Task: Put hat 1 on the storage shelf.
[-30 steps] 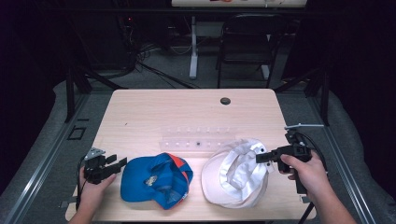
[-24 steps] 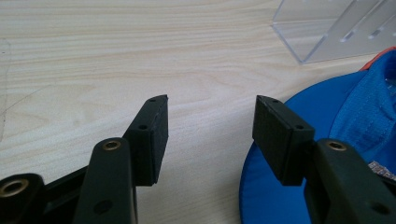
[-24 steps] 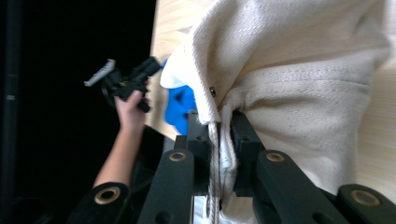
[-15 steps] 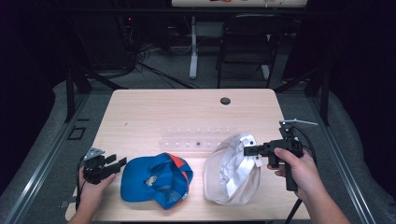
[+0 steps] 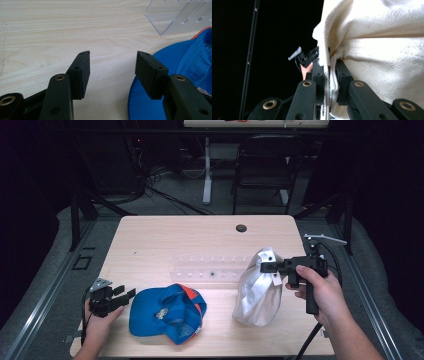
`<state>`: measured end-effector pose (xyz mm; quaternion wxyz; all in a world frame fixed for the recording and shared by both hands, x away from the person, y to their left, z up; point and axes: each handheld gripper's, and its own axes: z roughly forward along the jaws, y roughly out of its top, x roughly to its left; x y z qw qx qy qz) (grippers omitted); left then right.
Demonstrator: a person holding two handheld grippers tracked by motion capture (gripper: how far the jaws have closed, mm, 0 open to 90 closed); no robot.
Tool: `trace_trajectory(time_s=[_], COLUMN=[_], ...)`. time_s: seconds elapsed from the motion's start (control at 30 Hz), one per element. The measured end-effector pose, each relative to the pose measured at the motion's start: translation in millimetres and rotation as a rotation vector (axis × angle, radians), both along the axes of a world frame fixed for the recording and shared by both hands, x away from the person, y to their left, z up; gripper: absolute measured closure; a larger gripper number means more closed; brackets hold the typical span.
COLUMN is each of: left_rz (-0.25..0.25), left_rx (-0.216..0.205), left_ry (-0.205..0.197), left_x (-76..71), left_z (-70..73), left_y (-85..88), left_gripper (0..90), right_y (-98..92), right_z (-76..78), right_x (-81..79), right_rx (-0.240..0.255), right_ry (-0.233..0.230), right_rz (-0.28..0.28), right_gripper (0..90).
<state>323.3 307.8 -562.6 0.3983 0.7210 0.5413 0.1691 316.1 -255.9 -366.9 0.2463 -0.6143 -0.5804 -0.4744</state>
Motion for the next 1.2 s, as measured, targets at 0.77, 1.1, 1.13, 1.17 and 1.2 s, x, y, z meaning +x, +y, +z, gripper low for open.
trace_trajectory(time_s=[0.77,1.1,1.13,1.17,1.2], left_rz=[0.0,-0.01,-0.01,-0.01,-0.009], left_rx=[-0.012,-0.005,-0.005,-0.006,-0.006], left_ry=[-0.014,-0.005,-0.005,-0.005,-0.005], left_x=[-0.2,-0.3,-0.2,-0.2,-0.2], left_z=[0.4,1.2,1.2,1.2,1.2], left_y=[0.1,-0.2,-0.1,0.0,-0.1], left_gripper=[46.3,46.3,46.3,46.3,46.3], right_y=[28.4,43.4,45.3,47.6,50.4], right_z=[45.1,56.3,57.1,58.5,59.6], right_x=[36.5,56.0,57.3,60.0,62.6], right_rx=[0.014,0.026,0.029,0.033,0.031], right_ry=[-0.052,-0.065,-0.067,-0.07,-0.073], right_rz=[-0.004,-0.003,-0.008,-0.001,0.006], right_gripper=[81.3,81.3,81.3,81.3,81.3])
